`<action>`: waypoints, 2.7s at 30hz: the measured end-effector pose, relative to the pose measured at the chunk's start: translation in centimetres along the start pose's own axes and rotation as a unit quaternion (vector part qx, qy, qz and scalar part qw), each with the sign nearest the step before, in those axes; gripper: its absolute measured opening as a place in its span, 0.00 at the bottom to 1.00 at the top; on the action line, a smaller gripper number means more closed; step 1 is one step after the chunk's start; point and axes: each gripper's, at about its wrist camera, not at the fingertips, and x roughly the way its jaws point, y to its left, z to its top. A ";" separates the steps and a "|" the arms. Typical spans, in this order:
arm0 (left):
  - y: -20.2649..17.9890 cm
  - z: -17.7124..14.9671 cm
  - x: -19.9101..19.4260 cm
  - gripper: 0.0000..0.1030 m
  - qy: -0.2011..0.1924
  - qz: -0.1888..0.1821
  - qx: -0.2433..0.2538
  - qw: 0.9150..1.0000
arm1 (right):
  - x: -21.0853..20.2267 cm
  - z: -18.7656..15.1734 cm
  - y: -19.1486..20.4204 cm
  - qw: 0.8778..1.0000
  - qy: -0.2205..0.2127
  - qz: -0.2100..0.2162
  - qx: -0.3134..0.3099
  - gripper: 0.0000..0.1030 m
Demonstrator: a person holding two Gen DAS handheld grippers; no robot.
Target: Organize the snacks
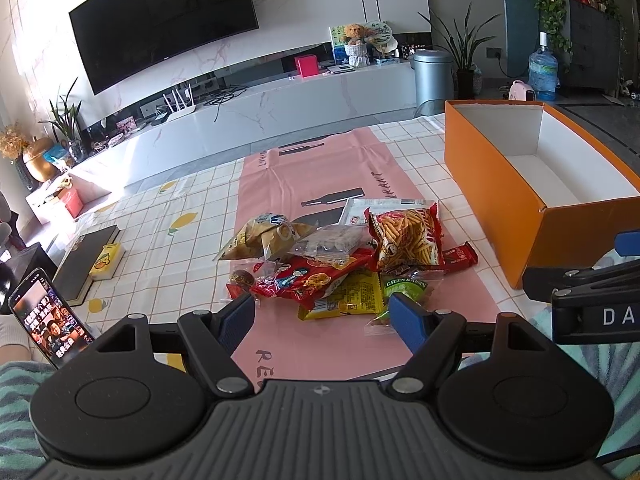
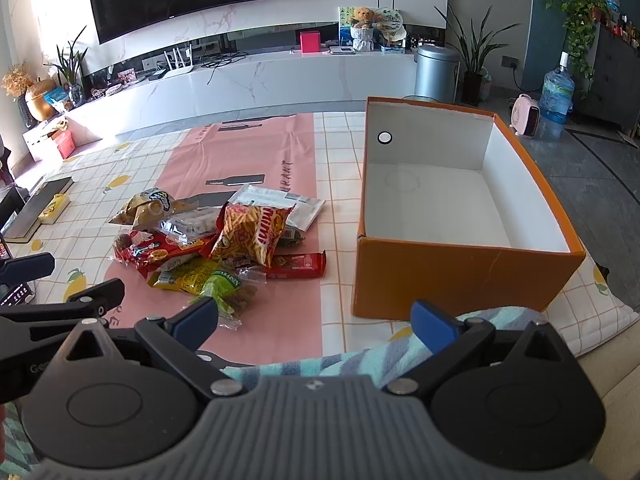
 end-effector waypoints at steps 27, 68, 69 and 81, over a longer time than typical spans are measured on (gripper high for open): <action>4.5 -0.7 4.4 0.58 0.049 -0.091 -0.077 0.992 | 5.8 0.3 3.0 0.997 0.036 0.063 -0.017 0.69; 5.1 -1.6 8.1 0.36 0.168 -0.123 -0.150 0.967 | 12.9 0.6 2.2 0.986 0.130 0.101 0.023 0.46; 4.8 -1.7 7.8 0.42 0.171 -0.116 -0.135 0.969 | 12.8 0.5 2.0 0.986 0.132 0.102 0.026 0.47; 4.3 3.0 6.5 0.86 0.125 -0.148 0.032 0.981 | 12.4 0.8 0.6 0.981 0.134 0.121 0.066 0.61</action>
